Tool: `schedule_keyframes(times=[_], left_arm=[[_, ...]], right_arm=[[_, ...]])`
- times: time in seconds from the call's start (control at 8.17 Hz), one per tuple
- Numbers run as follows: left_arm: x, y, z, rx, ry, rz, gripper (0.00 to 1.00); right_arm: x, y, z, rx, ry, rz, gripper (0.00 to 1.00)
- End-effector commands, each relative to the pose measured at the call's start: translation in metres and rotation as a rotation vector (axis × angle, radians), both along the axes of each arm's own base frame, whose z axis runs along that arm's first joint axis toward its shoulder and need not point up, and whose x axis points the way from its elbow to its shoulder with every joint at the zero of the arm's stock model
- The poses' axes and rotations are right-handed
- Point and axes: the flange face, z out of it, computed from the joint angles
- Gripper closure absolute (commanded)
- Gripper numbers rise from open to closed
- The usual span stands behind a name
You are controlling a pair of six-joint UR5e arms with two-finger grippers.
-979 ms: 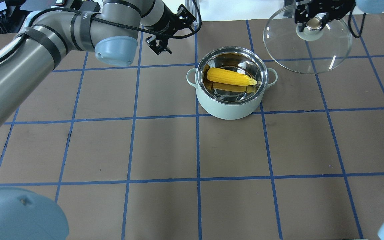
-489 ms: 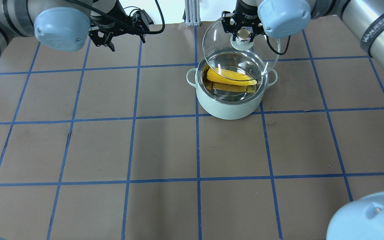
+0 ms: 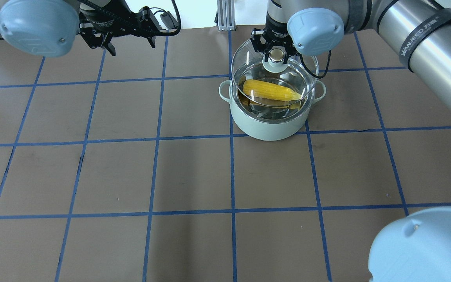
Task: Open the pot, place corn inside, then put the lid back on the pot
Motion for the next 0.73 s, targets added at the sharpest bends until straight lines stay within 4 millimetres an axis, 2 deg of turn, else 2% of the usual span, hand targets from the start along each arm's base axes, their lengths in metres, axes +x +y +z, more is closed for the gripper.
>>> schedule_keyframes(times=[0.0,0.24,0.61], left_arm=[[0.001,0.012,0.001,0.022,-0.007,-0.002,0.00],[0.002,0.017,0.000,0.033,-0.010,-0.005,0.00],[0.003,0.022,0.003,0.050,-0.035,-0.094,0.00]], right_arm=[[0.000,0.002,-0.010,0.038,0.003,-0.014,0.63],[0.000,0.007,-0.020,0.061,0.005,-0.018,0.63],[0.000,0.009,-0.020,0.063,0.003,-0.018,0.63]])
